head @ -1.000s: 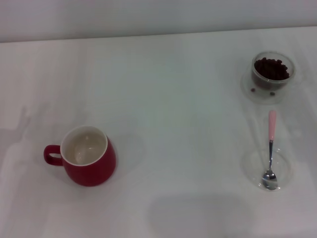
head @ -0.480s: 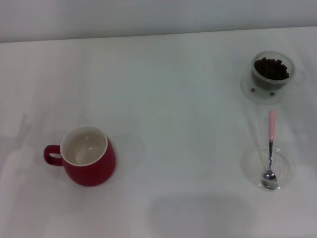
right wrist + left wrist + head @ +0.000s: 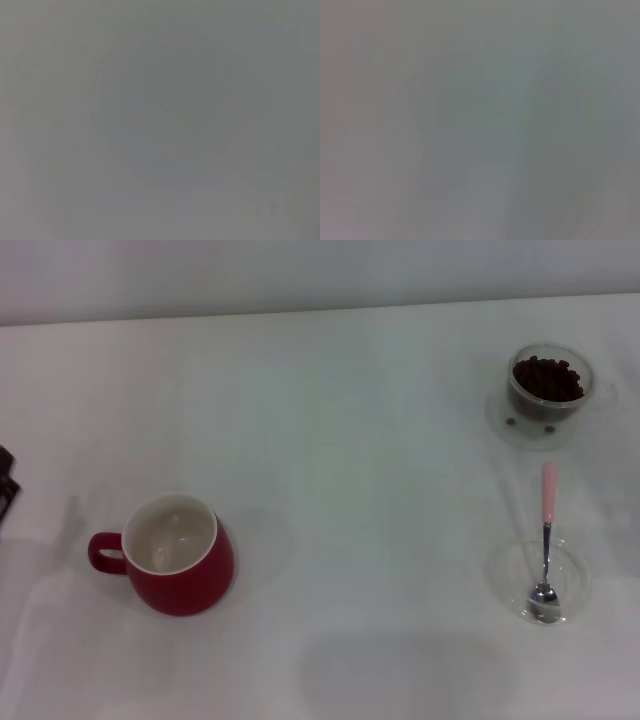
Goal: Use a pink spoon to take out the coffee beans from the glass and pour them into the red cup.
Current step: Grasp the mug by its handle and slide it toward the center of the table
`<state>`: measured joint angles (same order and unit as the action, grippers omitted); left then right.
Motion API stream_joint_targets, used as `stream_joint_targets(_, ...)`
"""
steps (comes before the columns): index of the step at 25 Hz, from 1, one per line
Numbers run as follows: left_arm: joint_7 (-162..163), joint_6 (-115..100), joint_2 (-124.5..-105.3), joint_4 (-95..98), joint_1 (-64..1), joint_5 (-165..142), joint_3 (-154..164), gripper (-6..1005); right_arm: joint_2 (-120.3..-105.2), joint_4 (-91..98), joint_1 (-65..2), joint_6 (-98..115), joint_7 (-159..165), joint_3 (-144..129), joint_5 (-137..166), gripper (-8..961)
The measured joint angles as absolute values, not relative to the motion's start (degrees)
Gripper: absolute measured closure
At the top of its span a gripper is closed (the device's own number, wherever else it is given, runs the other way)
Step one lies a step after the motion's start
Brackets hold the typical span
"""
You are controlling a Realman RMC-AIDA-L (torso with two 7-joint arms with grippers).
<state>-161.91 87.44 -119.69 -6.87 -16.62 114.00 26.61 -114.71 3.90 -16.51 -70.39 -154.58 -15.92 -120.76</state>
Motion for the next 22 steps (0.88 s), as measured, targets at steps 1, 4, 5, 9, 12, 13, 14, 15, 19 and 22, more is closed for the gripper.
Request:
stream_joint_targets(1,-161.91,87.64,-119.67,-6.84,-15.92,112.55,26.64,109,-114.70,3.90,-16.42,-70.33,-154.66,-15.88,-120.75,84)
stream_joint_targets(4,-161.91,88.56,-119.63,-6.49,-13.85,110.16,26.64,109,-114.69,3.90,-16.31,-70.22,-154.76,-16.06,-120.75,85)
stream_joint_targets(5,-161.91,88.88,-119.60,-6.39,-13.17,109.61,26.64,109,-114.69,3.90,-16.27,-70.22,-154.69,-16.09,-120.75,85)
stream_joint_targets(9,-161.94,89.36,-119.48,-6.32,-10.61,106.95,26.64,109,-114.69,3.60,-16.00,-70.20,-154.43,-16.16,-120.69,85)
stream_joint_targets(12,-161.96,89.35,-119.38,-5.97,-8.46,105.72,26.62,109,-114.69,3.22,-15.85,-70.18,-154.46,-16.18,-120.65,85)
stream_joint_targets(13,-161.96,89.24,-119.38,-5.78,-7.86,105.33,26.62,109,-114.69,3.11,-15.81,-70.09,-154.47,-16.20,-120.64,85)
stream_joint_targets(14,-161.97,89.07,-119.38,-5.61,-7.39,105.02,26.62,109,-114.69,3.03,-15.80,-70.00,-154.47,-16.25,-120.62,86)
stream_joint_targets(15,-161.97,88.74,-119.37,-5.51,-6.98,104.71,26.62,109,-114.69,2.96,-15.80,-69.89,-154.46,-16.37,-120.61,86)
stream_joint_targets(19,-161.98,87.07,-119.36,-5.44,-6.47,103.89,26.63,109,-114.69,2.37,-15.73,-69.83,-154.49,-16.89,-120.57,86)
stream_joint_targets(22,-161.98,85.52,-119.31,-5.44,-6.76,103.47,26.62,109,-114.70,1.91,-15.73,-69.80,-154.73,-16.95,-120.57,86)
